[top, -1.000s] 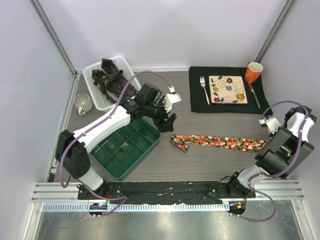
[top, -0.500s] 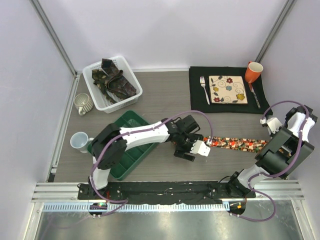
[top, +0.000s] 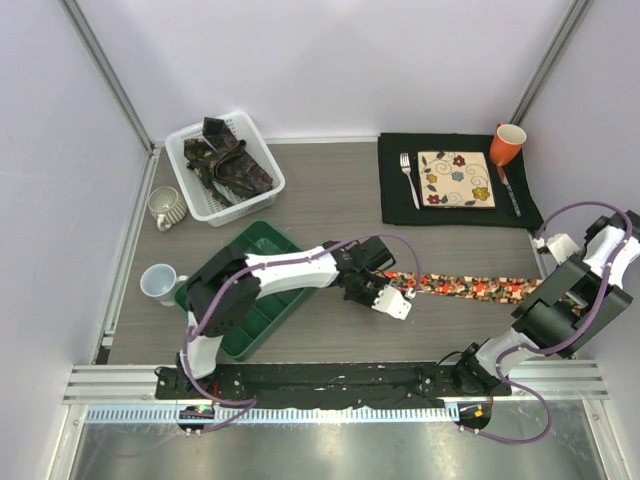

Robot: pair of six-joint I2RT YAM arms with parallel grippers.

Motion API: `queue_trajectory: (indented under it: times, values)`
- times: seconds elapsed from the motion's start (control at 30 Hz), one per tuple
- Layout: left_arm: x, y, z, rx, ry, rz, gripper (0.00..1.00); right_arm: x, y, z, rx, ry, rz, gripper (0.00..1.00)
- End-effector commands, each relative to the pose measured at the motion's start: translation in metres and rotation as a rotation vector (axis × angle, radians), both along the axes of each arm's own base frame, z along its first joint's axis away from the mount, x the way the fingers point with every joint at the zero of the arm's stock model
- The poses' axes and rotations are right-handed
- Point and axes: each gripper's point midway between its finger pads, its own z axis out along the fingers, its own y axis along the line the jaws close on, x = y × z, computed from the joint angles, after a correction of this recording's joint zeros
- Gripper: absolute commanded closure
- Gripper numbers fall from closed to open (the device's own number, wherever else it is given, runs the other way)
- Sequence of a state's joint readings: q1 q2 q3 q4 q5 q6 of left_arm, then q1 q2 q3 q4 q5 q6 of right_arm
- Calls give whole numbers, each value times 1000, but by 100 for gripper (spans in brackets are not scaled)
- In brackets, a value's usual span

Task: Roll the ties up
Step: Flatten out the tie at the center of the board.

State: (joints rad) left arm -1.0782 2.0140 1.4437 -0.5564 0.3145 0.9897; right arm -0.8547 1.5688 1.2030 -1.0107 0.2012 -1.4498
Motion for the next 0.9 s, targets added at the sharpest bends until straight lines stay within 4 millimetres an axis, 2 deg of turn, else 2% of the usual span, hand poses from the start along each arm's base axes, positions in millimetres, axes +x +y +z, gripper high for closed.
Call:
queue_trajectory:
  times: [0.0, 0.03, 0.07, 0.13, 0.17, 0.2, 0.23, 0.3, 0.33, 0.4, 0.43, 0.5, 0.6, 0.63, 0.73, 0.8, 0.83, 0.87]
  values:
    - [22, 23, 70, -143, -24, 138, 81, 0, -32, 12, -81, 13, 54, 99]
    - [33, 35, 77, -158, -23, 187, 82, -2, -35, 12, -86, 19, 59, 99]
    - [34, 49, 74, -147, 2, 227, 82, 0, -39, 12, -96, 14, 66, 99]
    - [44, 71, 86, -164, 6, 275, 81, 0, -44, 10, -102, 27, 84, 99]
    - [41, 85, 79, -130, 29, 295, 74, 2, -46, 11, -111, 23, 89, 99]
    - [42, 94, 77, -113, 31, 310, 50, 2, -46, 10, -109, 25, 95, 99]
    - [47, 105, 79, -106, 33, 340, 43, 4, -47, 10, -112, 20, 116, 99]
    - [47, 117, 79, -97, 73, 401, 34, 7, -50, 8, -126, 11, 130, 99]
    - [51, 122, 86, -129, 99, 435, 32, 9, -51, 8, -135, 6, 141, 98]
    - [57, 124, 99, -184, 151, 496, 26, 11, -51, 8, -133, -3, 143, 98]
    - [61, 123, 111, -226, 141, 512, 25, 11, -52, 10, -136, -6, 143, 98]
    - [65, 123, 122, -278, 155, 552, 23, 12, -55, 11, -155, -13, 141, 98]
    - [68, 118, 144, -390, 110, 547, 21, 22, -68, 21, -226, -65, 114, 98]
    - [76, 112, 156, -457, 84, 566, 20, 27, -74, 26, -260, -92, 102, 98]
    - [83, 109, 182, -589, 43, 627, 19, 38, -82, 38, -327, -156, 82, 98]
    - [92, 112, 203, -664, 0, 686, 16, 42, -79, 45, -359, -179, 84, 98]
    - [94, 111, 214, -705, -13, 693, 11, 44, -80, 47, -376, -191, 82, 98]
    - [95, 112, 220, -730, -8, 714, 1, 45, -76, 47, -377, -192, 83, 96]
